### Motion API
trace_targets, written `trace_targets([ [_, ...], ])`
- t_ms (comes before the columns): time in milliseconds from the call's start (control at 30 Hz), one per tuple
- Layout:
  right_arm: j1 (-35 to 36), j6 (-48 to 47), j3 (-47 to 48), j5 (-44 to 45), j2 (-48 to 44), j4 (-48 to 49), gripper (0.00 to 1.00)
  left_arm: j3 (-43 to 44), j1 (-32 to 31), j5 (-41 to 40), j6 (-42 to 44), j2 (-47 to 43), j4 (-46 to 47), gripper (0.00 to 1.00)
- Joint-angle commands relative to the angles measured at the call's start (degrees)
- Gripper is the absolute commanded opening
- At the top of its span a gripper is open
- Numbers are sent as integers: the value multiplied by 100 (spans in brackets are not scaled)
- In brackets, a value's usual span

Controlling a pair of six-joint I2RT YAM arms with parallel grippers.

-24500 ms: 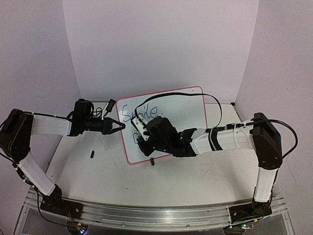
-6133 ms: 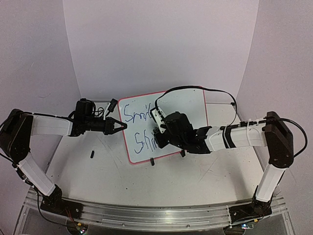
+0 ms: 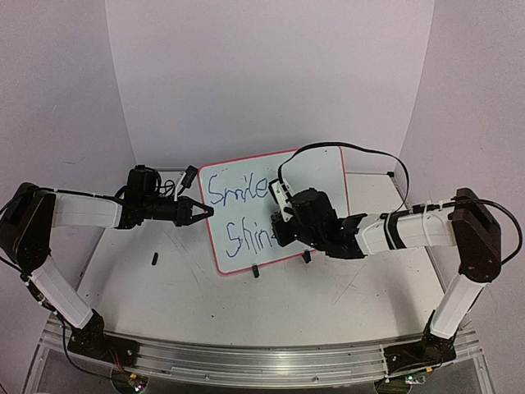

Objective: Write a sentence on the whiteboard

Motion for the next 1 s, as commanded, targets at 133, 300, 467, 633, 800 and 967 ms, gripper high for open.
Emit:
trace_targets([
  [133,54,196,-70,-76,107,199,0,-112,-60,-1149,637,244,-641,0],
  [300,72,243,-168,-51,65,196,0,-104,-61,-1142,637,247,-641,0],
  [467,80,277,-237,-28,46,196,0,-108,-60,-1142,637,247,-642,0],
  [633,76,325,-298,-66,44,196,0,-103,-62,-1143,637,258,-642,0],
  [800,74,343,-342,5,54,196,0,-110,-64,-1151,637,256,-638,0],
  [967,77,409,-409,13,72,203,0,-106,-59,-1148,637,256,-637,0],
])
